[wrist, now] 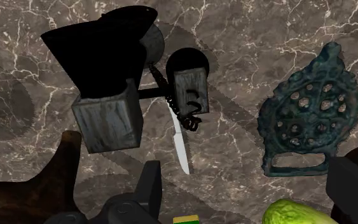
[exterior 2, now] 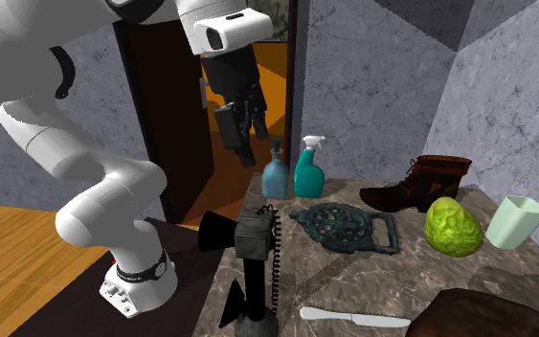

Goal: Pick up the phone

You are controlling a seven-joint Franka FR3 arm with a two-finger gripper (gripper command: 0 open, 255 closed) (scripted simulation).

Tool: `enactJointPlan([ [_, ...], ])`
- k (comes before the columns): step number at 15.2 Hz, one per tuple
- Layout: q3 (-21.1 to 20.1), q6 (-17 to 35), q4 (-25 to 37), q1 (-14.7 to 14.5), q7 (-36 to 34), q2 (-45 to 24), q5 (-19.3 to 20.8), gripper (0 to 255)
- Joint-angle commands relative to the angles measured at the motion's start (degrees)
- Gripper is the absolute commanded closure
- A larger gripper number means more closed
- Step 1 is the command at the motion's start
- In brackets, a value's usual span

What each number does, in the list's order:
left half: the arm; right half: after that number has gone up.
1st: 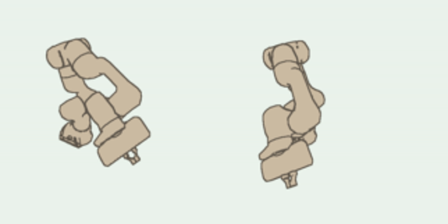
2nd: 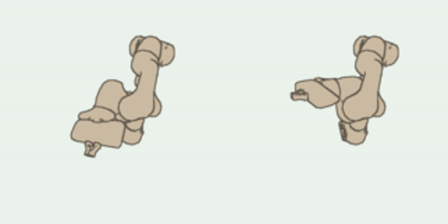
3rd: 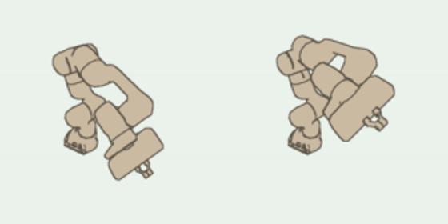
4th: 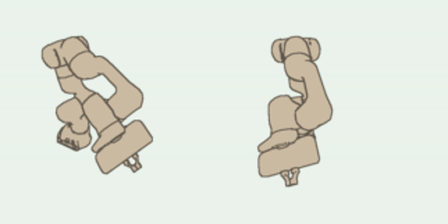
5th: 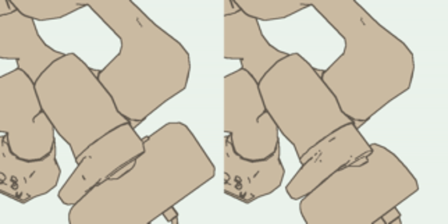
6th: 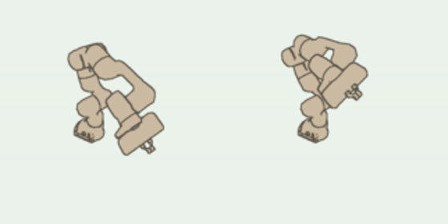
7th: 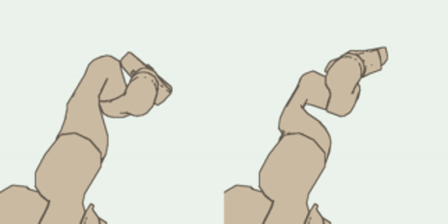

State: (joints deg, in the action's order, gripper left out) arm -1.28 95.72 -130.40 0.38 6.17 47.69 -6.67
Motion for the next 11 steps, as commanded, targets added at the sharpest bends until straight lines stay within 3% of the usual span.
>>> enactJointPlan([
  [1,0.0,0.0,0.0,0.0,0.0,0.0,0.0,0],
  [11,5.45,1.27,-1.96,3.04,9.39,-9.54,9.11,0],
])
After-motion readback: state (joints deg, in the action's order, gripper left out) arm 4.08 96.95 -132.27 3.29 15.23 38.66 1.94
